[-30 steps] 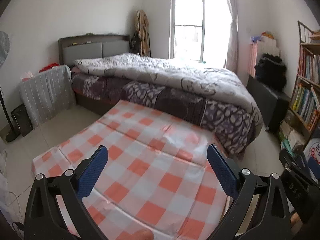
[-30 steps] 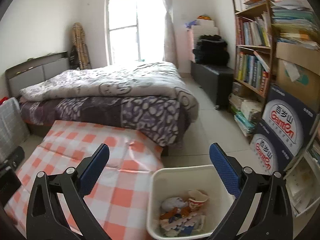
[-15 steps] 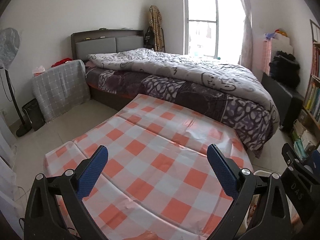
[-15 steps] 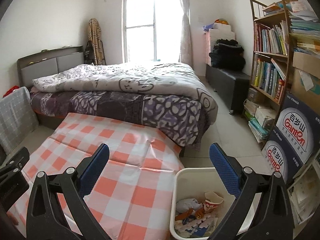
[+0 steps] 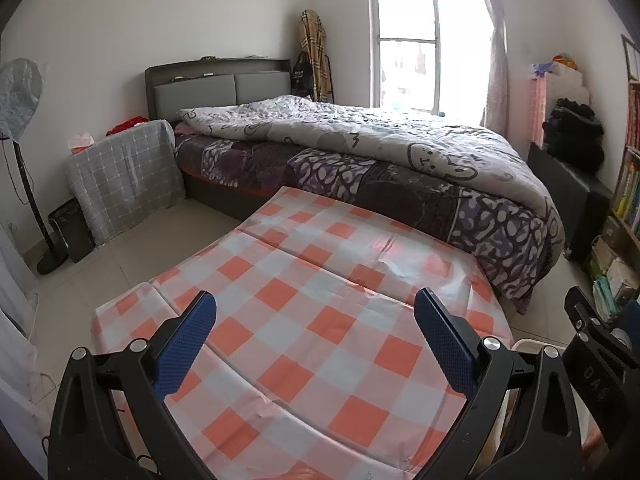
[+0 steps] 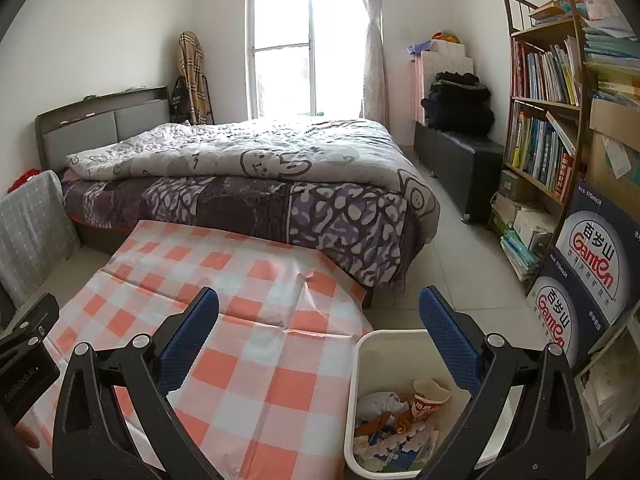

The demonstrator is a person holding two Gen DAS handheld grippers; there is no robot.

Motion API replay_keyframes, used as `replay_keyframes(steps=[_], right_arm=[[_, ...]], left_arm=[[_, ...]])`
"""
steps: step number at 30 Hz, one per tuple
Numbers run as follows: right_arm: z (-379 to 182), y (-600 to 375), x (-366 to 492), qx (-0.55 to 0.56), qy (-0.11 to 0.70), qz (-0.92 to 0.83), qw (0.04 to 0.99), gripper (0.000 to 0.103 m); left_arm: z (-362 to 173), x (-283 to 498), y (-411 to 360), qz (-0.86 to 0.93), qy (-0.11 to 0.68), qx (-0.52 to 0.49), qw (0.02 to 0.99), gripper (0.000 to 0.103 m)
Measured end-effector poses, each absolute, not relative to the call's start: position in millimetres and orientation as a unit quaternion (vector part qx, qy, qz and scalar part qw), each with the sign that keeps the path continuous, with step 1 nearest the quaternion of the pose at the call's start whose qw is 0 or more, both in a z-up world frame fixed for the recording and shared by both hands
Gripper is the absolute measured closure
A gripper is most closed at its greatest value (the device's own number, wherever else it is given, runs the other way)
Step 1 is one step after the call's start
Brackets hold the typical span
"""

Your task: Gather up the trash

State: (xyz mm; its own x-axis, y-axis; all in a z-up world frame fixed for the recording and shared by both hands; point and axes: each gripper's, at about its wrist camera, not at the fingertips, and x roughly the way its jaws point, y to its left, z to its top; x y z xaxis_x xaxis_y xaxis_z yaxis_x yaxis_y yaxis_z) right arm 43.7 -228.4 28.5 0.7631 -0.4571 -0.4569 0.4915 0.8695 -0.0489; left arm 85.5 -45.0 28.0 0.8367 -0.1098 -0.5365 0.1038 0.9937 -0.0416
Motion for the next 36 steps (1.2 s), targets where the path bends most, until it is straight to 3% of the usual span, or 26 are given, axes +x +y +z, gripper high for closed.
replay_keyframes(steps=[36], right_arm=[[18.6,-234.0,47.0,0.034,0.262,-0.243,0.933,0.007]], left_arm=[[23.0,83.8,-41.7,-0.07,0.271,-0.001,0.96,0.007]])
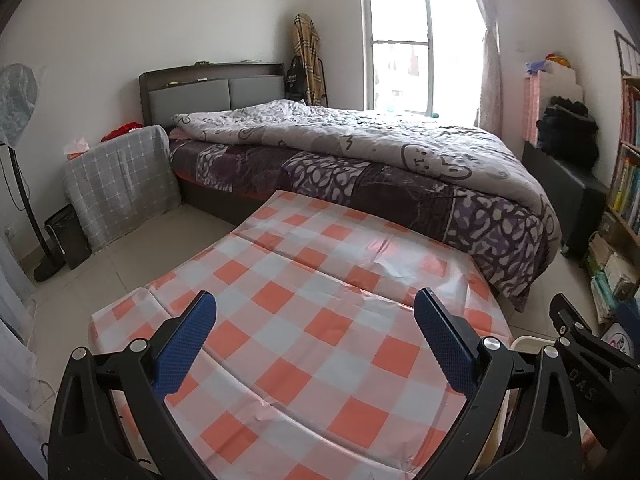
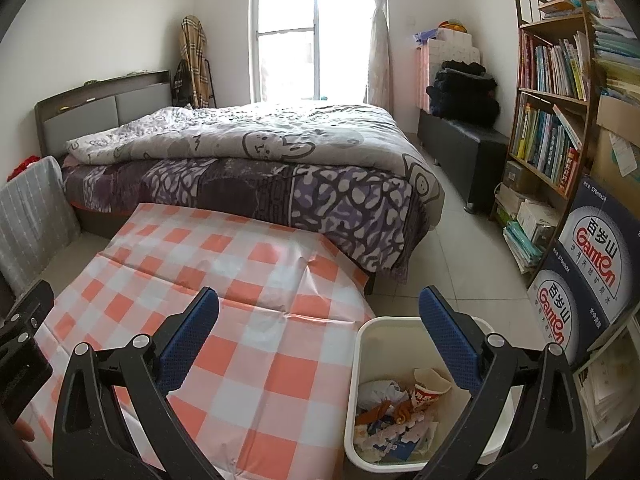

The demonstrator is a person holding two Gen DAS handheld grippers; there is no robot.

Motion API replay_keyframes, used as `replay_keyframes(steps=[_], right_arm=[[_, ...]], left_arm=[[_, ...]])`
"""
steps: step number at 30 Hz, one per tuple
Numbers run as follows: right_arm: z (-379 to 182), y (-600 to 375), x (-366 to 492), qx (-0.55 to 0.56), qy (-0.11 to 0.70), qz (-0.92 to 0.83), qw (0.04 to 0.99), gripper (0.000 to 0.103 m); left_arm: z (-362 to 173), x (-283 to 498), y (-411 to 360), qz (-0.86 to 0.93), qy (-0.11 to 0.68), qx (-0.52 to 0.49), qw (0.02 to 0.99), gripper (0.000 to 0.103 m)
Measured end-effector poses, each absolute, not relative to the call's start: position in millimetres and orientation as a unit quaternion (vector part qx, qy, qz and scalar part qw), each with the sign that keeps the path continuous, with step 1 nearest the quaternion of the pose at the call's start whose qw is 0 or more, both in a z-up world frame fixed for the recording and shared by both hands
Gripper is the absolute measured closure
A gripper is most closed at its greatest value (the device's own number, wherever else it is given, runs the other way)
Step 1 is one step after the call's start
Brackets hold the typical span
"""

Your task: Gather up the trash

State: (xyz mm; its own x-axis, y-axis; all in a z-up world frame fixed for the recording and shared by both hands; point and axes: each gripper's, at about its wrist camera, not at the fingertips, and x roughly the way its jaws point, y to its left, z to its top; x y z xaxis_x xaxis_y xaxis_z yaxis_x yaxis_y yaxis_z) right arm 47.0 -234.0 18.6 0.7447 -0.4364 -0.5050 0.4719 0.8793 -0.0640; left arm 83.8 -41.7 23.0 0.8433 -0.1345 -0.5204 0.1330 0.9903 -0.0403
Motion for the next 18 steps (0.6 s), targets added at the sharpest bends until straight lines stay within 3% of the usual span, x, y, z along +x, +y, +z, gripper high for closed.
replay_keyframes(steps=[18], right_arm=[[21.8,-234.5,47.3,0.036,0.255,-0.241,0.936,0.007]], left_arm=[[21.2,86.7,-44.2,-0.079,0.29,-0.007,0.954,0.007]])
